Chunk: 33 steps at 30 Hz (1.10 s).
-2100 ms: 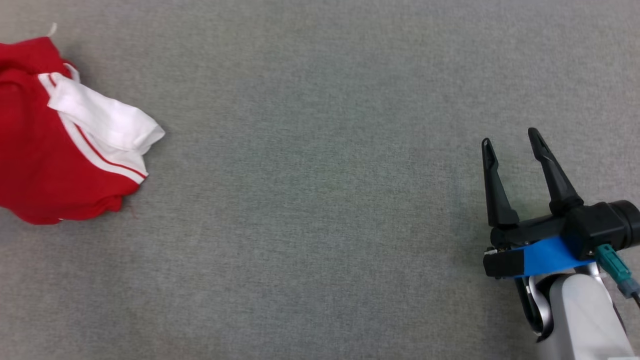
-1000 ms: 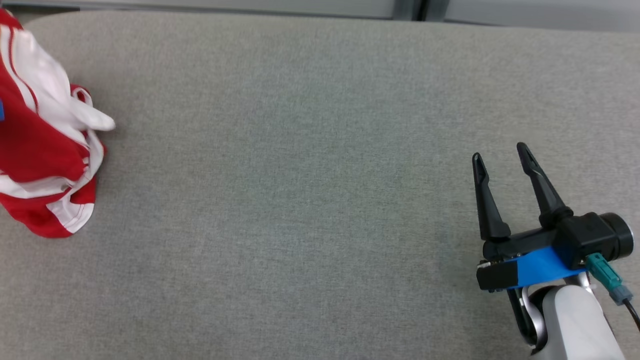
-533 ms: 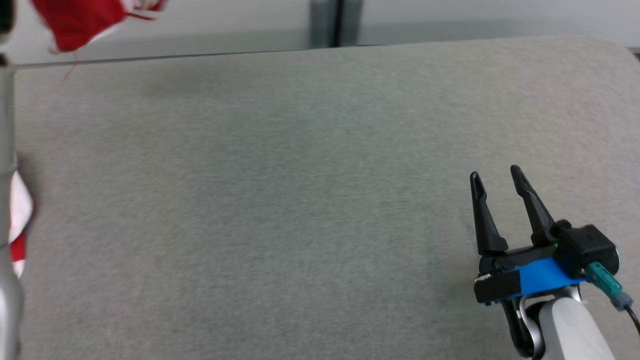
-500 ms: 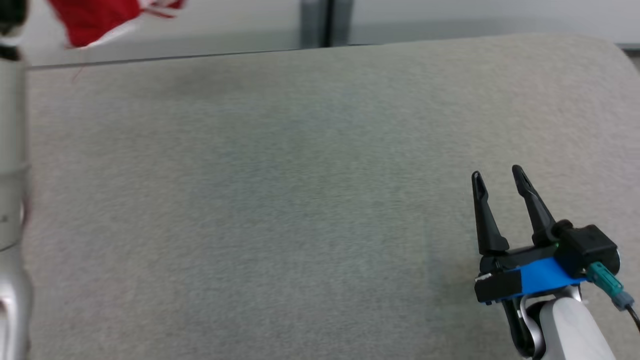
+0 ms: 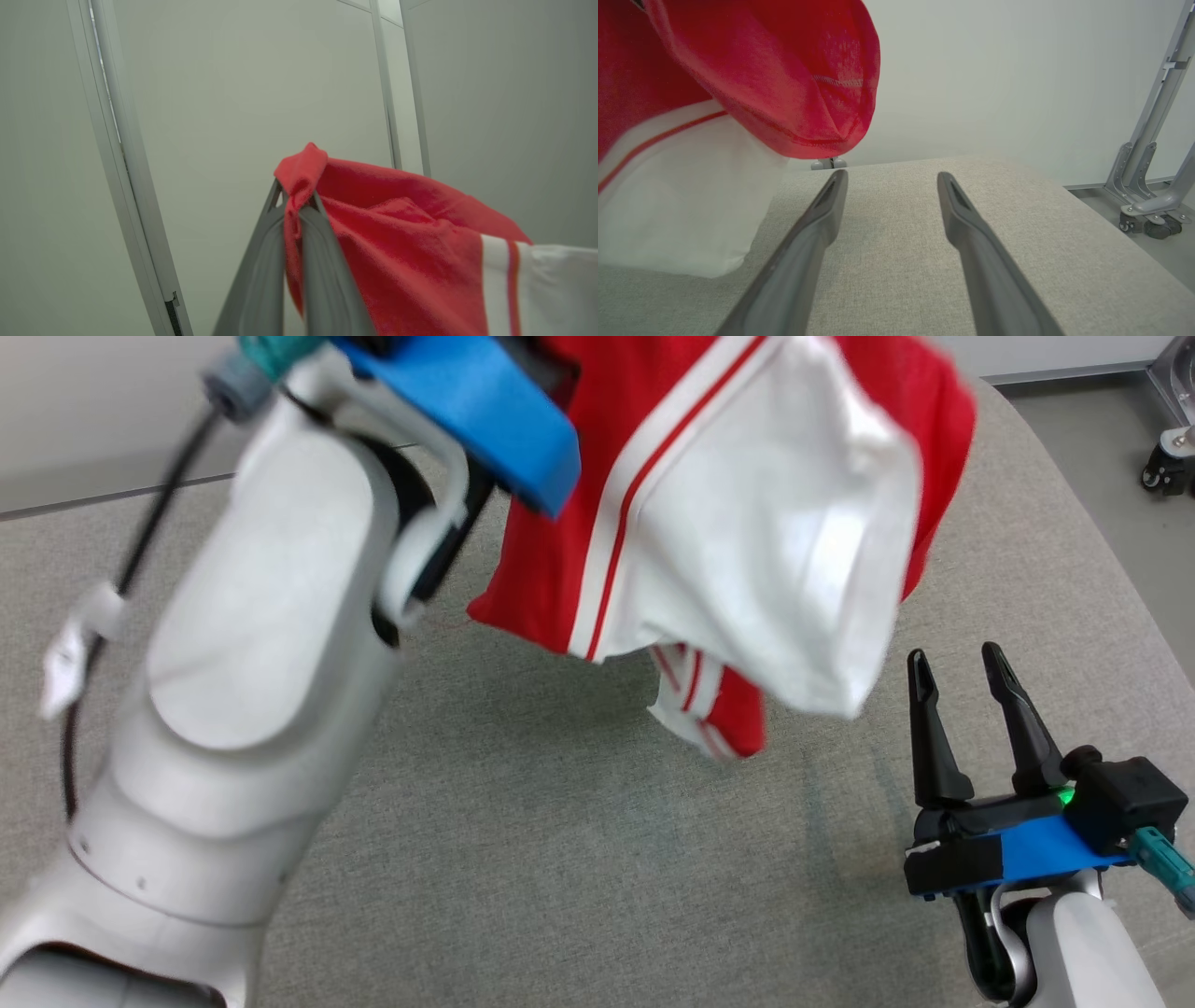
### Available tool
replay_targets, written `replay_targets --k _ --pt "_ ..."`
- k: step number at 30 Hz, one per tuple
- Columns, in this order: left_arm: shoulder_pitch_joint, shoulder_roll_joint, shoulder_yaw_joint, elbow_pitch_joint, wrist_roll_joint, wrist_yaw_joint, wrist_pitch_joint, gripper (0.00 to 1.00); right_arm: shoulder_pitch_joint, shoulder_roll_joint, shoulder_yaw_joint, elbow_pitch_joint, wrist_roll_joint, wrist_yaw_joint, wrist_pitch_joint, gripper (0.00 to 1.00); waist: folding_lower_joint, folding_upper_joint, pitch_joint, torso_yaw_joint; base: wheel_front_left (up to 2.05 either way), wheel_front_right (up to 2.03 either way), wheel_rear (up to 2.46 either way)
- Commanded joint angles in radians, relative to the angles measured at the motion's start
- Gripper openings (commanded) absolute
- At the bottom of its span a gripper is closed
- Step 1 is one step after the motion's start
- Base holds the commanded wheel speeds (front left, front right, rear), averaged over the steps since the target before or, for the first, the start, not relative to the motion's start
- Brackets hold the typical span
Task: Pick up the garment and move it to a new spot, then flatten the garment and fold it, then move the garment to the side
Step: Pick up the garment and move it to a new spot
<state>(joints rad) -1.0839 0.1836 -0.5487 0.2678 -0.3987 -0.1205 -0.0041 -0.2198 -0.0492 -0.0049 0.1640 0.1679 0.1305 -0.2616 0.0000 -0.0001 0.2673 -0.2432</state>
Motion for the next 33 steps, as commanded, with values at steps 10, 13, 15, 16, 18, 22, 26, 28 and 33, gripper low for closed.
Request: replay_targets --k 10,13,15,16,18,22,26,28,33 --pt "0.43 -0.063 -0.079 0.201 -0.097 0.032 -0.109 0.0 -0.008 -0.002 0.003 -0.006 -0.005 0.001 -0.005 1.0 0.0 0.0001 0.002 0.018 0.0 0.0 0.0" --pt "0.485 -0.081 -0.113 0.276 -0.103 0.022 -0.133 0.0 -0.005 -0.002 0.007 0.001 -0.003 0.001 -0.004 1.0 0.0 0.0001 -0.002 0.028 0.0 0.0 0.0" --pt "0.498 -0.089 -0.128 0.298 -0.108 0.017 -0.14 0.43 -0.003 -0.002 0.008 0.005 -0.004 0.001 -0.005 1.0 0.0 0.0001 -0.005 0.033 0.0 0.0 0.0" --pt "0.501 -0.094 -0.137 0.315 -0.107 0.015 -0.15 1.0 -0.001 -0.003 0.011 0.009 -0.005 0.001 -0.004 1.0 0.0 0.0001 -0.008 0.036 0.0 0.0 0.0" --pt "0.485 -0.102 -0.158 0.337 -0.092 0.014 -0.182 1.0 0.005 -0.003 0.013 0.013 -0.009 0.001 -0.004 1.0 0.0 0.0001 -0.018 0.042 0.0 0.0 0.0" --pt "0.45 -0.111 -0.149 0.328 -0.071 0.028 -0.239 1.0 0.02 -0.002 0.016 0.023 -0.013 0.001 -0.005 1.0 0.0 0.0001 -0.05 0.059 0.0 0.0 0.0" --pt "0.465 -0.095 -0.101 0.29 -0.055 0.063 -0.259 1.0 0.042 -0.002 0.007 0.032 -0.018 0.001 -0.005 1.0 0.0 0.0001 -0.097 0.092 0.0 0.0 0.0" --pt "0.486 -0.074 -0.061 0.251 -0.041 0.09 -0.262 1.0 0.053 -0.002 0.005 0.034 -0.017 0.001 -0.005 1.0 0.0 0.0001 -0.116 0.114 0.0 0.0 0.0" --pt "0.591 -0.01 0.073 0.115 0.017 0.156 -0.262 1.0 0.075 -0.003 0.008 0.036 -0.01 0.001 -0.005 1.0 0.0 0.0001 -0.146 0.175 0.0 0.0 0.0"
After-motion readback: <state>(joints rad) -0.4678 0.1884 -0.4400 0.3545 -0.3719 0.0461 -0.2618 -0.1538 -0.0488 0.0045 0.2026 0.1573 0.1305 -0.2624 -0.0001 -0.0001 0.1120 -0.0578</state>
